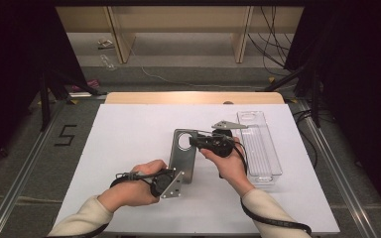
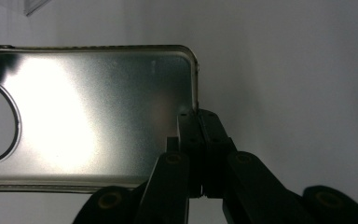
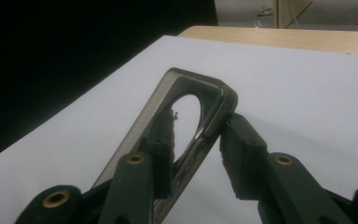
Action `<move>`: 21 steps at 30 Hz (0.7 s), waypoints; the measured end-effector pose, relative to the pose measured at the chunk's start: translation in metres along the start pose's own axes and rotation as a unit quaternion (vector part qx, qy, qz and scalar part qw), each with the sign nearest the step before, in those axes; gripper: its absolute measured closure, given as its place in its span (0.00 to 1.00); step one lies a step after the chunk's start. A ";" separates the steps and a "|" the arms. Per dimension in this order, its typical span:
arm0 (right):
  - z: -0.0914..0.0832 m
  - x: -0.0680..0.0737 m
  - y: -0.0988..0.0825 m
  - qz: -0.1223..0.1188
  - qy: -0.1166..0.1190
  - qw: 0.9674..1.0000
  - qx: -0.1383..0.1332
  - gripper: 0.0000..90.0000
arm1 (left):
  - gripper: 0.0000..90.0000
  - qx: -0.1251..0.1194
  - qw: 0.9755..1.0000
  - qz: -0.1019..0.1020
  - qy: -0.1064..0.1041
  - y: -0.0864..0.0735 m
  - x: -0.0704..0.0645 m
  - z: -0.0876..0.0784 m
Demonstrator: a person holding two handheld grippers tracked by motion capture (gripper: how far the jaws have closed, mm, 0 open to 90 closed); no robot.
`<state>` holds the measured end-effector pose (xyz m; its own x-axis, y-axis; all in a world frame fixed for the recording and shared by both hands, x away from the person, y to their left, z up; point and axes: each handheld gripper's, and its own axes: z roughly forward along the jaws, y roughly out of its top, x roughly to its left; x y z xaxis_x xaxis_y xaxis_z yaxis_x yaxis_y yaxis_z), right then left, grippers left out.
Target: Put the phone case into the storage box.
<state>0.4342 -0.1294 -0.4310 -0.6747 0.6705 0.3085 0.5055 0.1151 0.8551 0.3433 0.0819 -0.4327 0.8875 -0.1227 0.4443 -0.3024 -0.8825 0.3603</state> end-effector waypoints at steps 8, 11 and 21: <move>-0.004 0.011 0.004 0.013 -0.008 1.000 0.003 0.83 | 0.99 0.005 1.000 0.001 0.000 -0.001 -0.001 0.005; -0.006 0.013 0.005 0.017 -0.009 1.000 0.001 0.86 | 0.99 0.008 1.000 0.003 0.007 -0.001 -0.001 0.007; -0.009 0.017 0.007 0.039 -0.009 0.999 -0.011 0.90 | 0.99 0.005 1.000 0.000 0.011 -0.003 0.000 0.011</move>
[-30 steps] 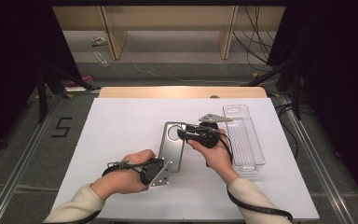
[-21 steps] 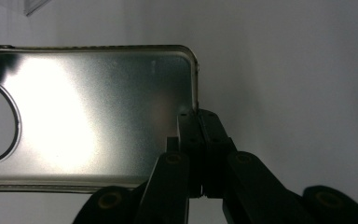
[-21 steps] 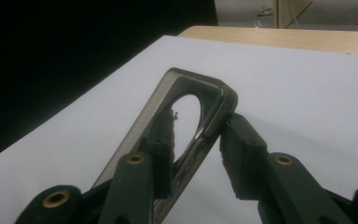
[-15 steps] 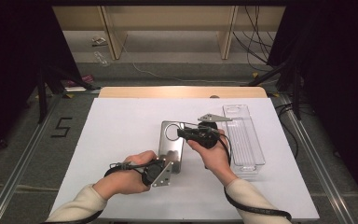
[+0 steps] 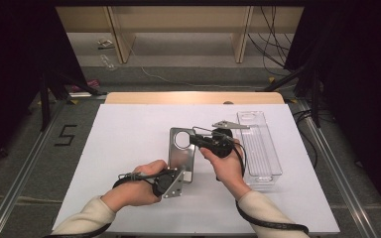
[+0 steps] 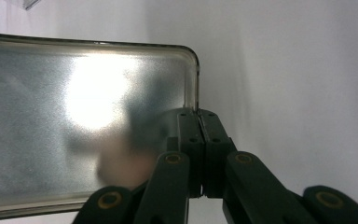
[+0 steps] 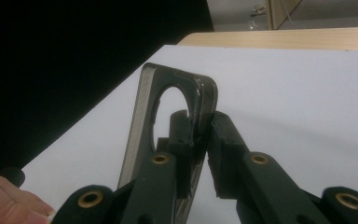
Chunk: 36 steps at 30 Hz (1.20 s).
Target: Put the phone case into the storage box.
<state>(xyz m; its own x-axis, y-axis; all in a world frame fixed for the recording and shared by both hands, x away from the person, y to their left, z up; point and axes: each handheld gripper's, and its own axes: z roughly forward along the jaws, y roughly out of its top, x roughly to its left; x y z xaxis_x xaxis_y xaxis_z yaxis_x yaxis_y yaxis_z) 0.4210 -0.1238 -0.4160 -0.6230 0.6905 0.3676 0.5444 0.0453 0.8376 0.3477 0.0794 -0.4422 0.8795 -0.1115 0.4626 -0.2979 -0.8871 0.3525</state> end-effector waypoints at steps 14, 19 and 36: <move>-0.004 0.005 0.002 0.018 0.005 1.000 -0.011 0.92 | 0.97 -0.013 1.000 -0.012 0.001 0.000 0.000 0.002; -0.008 0.002 0.005 0.021 0.004 1.000 -0.019 0.92 | 0.90 -0.039 0.999 -0.035 -0.003 -0.002 0.000 -0.001; -0.018 -0.002 0.011 0.007 -0.009 0.999 -0.035 0.92 | 0.47 -0.210 0.926 -0.313 0.025 -0.041 0.013 -0.024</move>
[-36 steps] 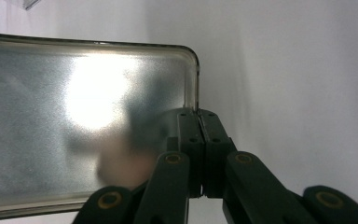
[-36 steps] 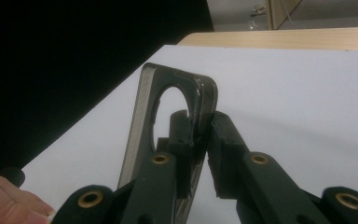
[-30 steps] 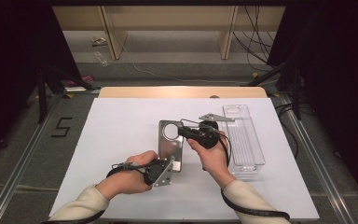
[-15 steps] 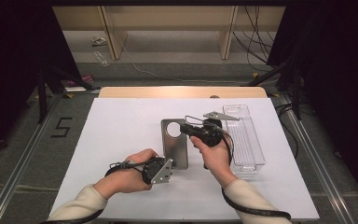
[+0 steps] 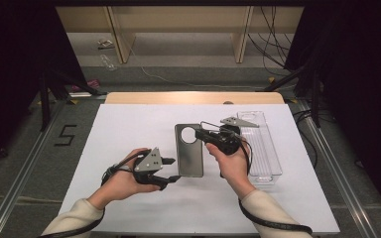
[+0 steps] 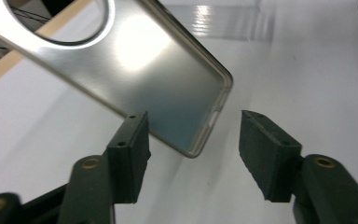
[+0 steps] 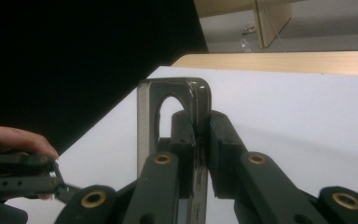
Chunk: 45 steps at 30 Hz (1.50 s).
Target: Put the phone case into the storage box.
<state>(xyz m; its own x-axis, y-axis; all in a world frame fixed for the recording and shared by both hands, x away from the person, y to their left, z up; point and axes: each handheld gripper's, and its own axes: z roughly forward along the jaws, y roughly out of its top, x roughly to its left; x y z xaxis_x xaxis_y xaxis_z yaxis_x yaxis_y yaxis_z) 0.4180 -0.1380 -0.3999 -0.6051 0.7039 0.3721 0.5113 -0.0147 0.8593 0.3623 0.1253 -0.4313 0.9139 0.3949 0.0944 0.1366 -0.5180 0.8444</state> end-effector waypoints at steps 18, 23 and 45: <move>-0.011 -0.006 0.002 -0.019 -0.012 1.000 -0.013 0.91 | 0.24 -0.053 0.988 -0.119 0.079 -0.013 0.013 -0.015; -0.014 -0.006 0.004 -0.025 -0.011 0.999 -0.016 0.91 | 0.21 -0.064 0.985 -0.134 0.087 -0.014 0.014 -0.020; -0.024 -0.009 0.011 -0.027 -0.019 0.999 -0.036 0.91 | 0.10 -0.088 0.975 -0.149 0.138 -0.025 0.020 -0.041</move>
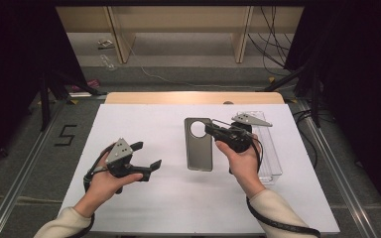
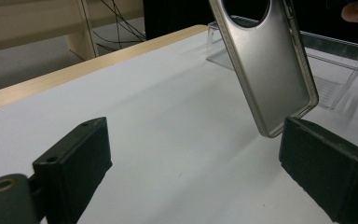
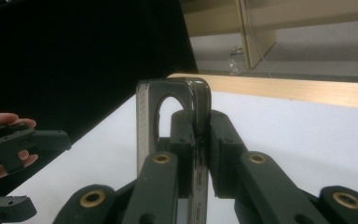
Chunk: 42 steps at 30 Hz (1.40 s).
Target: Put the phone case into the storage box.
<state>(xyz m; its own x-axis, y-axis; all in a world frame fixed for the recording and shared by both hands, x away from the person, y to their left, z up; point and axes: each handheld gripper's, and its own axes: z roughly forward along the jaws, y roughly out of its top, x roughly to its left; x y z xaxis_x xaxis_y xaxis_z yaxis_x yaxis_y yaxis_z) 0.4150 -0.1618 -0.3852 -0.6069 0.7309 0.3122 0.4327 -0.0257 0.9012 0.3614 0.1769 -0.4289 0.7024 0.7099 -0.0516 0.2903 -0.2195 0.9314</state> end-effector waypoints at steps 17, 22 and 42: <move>-0.009 -0.004 0.008 -0.004 -0.010 1.000 -0.013 0.91 | 0.04 -0.001 1.000 0.007 0.020 -0.006 0.003 -0.009; -0.010 -0.005 0.009 -0.004 -0.012 1.000 -0.015 0.91 | 0.04 0.000 1.000 0.008 0.022 -0.008 0.003 -0.009; -0.017 -0.010 0.016 -0.010 -0.019 1.000 -0.022 0.91 | 0.04 0.001 0.999 0.014 0.029 -0.009 0.004 -0.010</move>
<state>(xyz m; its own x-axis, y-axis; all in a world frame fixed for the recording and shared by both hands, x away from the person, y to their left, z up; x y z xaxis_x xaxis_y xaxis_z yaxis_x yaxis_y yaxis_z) 0.4165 -0.1808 -0.3689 -0.5884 0.7573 0.2834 0.3901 -0.0412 0.9198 0.3550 0.1884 -0.4340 0.6722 0.7403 -0.0045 0.2716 -0.2409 0.9318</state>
